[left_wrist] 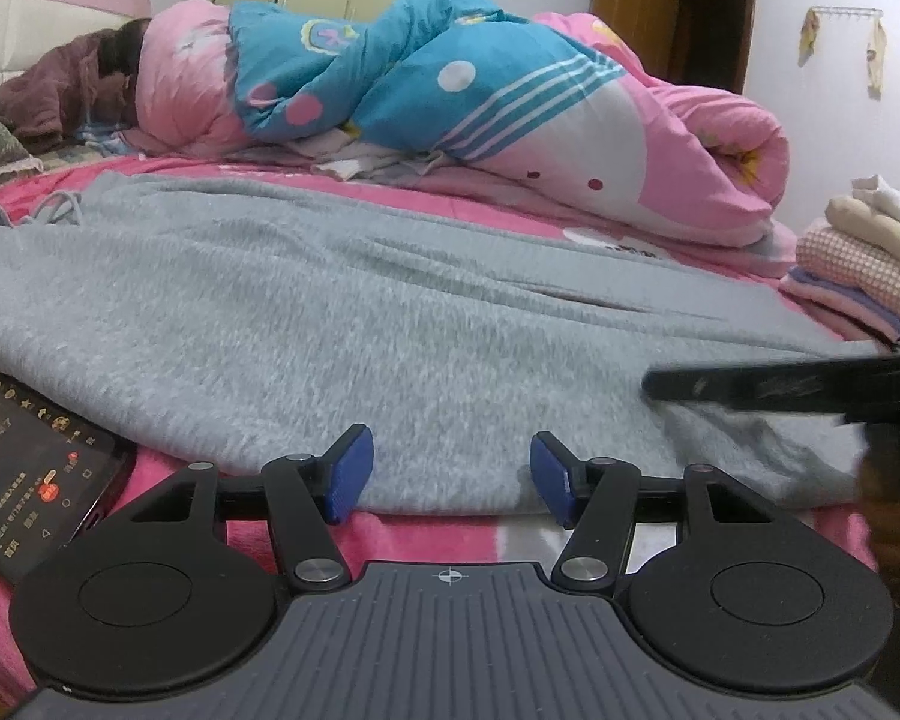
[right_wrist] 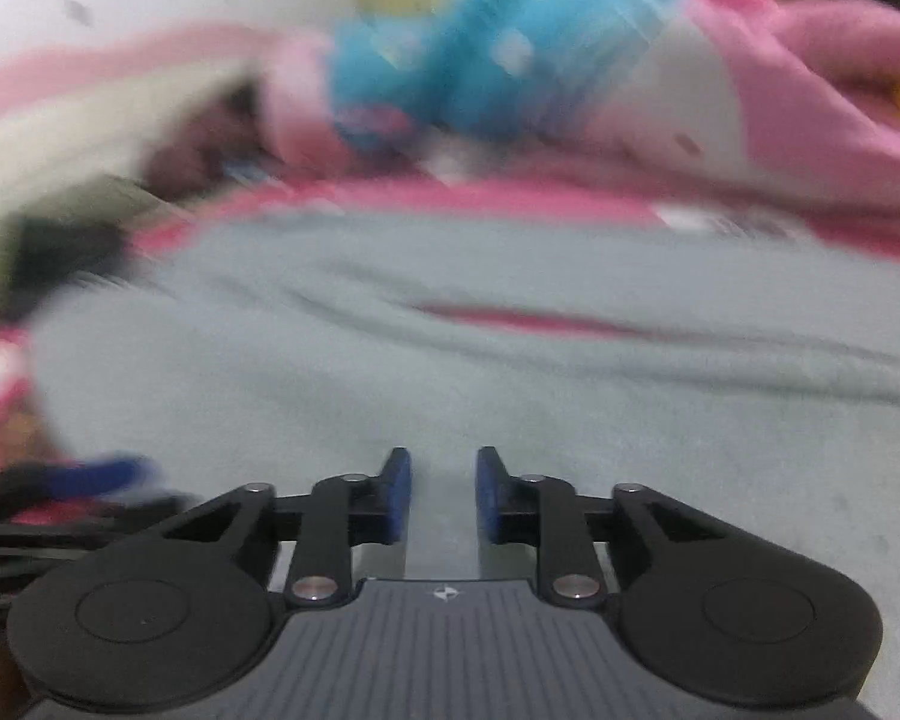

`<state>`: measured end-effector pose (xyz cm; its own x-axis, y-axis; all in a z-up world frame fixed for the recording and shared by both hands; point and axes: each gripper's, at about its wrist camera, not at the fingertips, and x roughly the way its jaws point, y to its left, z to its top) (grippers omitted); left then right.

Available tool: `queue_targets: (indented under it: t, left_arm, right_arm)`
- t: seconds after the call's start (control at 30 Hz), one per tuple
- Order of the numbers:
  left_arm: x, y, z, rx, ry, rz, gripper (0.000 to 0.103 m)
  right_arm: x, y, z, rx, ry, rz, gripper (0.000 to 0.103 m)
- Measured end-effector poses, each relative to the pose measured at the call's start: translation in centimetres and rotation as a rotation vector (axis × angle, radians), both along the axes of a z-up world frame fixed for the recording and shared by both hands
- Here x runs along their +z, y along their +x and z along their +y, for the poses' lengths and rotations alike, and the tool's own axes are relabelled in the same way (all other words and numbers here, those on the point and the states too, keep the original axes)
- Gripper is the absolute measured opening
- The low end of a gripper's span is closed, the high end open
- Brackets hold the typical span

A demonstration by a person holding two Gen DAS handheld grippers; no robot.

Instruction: Fold clothes

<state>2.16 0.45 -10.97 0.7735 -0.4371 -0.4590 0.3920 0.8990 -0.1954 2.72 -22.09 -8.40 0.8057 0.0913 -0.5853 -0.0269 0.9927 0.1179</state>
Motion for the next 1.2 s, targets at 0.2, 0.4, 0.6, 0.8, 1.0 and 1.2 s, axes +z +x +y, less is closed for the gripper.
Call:
queue_targets:
  t: [0.2, 0.4, 0.6, 0.8, 1.0, 1.2]
  left_arm:
    - [0.3, 0.6, 0.4, 0.002, -0.038, 0.043, 0.059]
    - [0.9, 0.5, 0.4, 0.015, -0.05, 0.03, 0.059]
    - [2.6, 0.8, -1.9, -0.03, 0.009, -0.036, 0.069]
    - [2.4, 3.4, -3.8, -0.01, 0.074, 0.006, 0.1]
    - [1.0, 4.5, -2.5, 0.057, 0.004, 0.095, 0.103]
    - [0.9, 4.2, -2.6, 0.067, 0.009, 0.09, 0.103]
  right_arm:
    - [0.5, -1.2, -8.8, -0.387, 0.05, -0.018, 0.0]
    - [1.9, -5.0, -9.2, -0.501, 0.026, -0.047, 0.01]
    - [1.4, -4.9, -2.7, -0.199, -0.033, 0.004, 0.055]
    - [0.2, -3.3, 0.9, -0.198, -0.073, 0.056, 0.1]
    - [-0.7, -2.8, 2.3, -0.295, -0.114, 0.068, 0.103]
    - [-0.8, -2.6, 2.2, -0.331, -0.1, 0.081, 0.103]
